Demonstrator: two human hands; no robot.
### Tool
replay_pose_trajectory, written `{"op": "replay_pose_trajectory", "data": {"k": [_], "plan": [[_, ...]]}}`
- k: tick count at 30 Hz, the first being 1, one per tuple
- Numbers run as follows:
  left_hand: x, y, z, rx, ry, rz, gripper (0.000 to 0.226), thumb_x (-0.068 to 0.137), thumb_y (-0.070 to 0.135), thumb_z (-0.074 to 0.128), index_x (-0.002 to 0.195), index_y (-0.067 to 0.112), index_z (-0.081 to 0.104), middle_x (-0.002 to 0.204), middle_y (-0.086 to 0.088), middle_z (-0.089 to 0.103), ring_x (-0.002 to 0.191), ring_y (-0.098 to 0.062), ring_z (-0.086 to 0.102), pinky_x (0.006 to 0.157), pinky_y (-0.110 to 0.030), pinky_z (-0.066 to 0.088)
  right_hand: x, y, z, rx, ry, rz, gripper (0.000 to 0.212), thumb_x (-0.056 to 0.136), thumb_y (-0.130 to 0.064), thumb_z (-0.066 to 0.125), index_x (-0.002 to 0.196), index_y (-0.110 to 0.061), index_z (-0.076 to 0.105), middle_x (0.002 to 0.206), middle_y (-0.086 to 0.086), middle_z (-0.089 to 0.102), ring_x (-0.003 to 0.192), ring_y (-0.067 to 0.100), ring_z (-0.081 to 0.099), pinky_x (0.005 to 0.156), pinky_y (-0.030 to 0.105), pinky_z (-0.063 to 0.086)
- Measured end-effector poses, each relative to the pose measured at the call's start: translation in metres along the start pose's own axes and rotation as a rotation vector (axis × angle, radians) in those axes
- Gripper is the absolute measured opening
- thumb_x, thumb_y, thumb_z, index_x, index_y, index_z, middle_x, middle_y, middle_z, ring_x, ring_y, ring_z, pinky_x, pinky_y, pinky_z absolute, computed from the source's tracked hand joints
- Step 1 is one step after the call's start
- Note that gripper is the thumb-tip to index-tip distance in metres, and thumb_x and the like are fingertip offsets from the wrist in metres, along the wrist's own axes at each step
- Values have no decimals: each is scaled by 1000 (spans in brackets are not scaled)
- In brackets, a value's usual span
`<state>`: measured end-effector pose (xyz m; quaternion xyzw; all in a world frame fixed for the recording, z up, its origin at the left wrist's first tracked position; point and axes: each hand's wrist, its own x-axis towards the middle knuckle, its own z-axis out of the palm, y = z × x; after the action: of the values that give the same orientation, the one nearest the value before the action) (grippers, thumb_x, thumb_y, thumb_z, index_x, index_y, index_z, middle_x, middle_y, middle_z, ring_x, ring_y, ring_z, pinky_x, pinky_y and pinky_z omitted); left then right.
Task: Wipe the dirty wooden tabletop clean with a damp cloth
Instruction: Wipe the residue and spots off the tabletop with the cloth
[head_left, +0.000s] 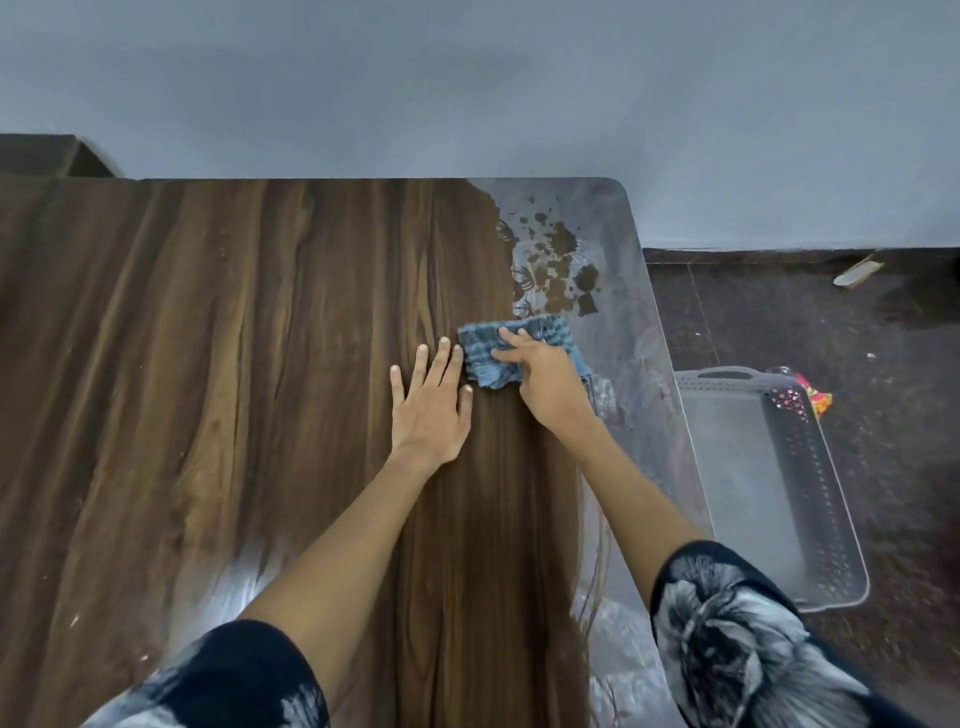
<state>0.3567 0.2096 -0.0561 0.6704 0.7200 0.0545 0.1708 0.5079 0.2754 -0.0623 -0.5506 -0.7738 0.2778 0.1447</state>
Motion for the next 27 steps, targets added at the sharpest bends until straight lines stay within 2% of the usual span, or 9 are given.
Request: {"op": "replay_pose_trajectory", "data": {"k": [5,11,20,27], "plan": [[47,1,-5,-4,8,3,53,99,35,23,148,19,9,157,4,4,144,-19,-3,114,-48,-2,44,7,-9,43,60,19,53,80,16,43,118,-15,61,140,-1,45,136,15,32,111,24,24],[97,-4,-10,5,36,27,54,99,39,22,148,21,10,157,4,5,144,-19,-3,114,-47,-2,96,15,-19,94,111,19,50,80,17,42,116,-10,62,139,4,47,135,20,33,114,37,25],[171,-16,-17,79,93,54,57,98,45,21,148,21,9,157,1,6,144,-20,-1,116,-42,-2,181,24,-34,70,176,40,44,80,12,45,114,-11,63,138,5,48,134,21,36,114,36,24],[197,-19,-16,94,151,68,61,95,48,22,148,21,11,157,1,6,144,-21,-1,117,-42,-1,240,28,-37,23,223,75,44,82,10,44,114,-15,62,139,5,48,130,22,40,110,31,30]]}}
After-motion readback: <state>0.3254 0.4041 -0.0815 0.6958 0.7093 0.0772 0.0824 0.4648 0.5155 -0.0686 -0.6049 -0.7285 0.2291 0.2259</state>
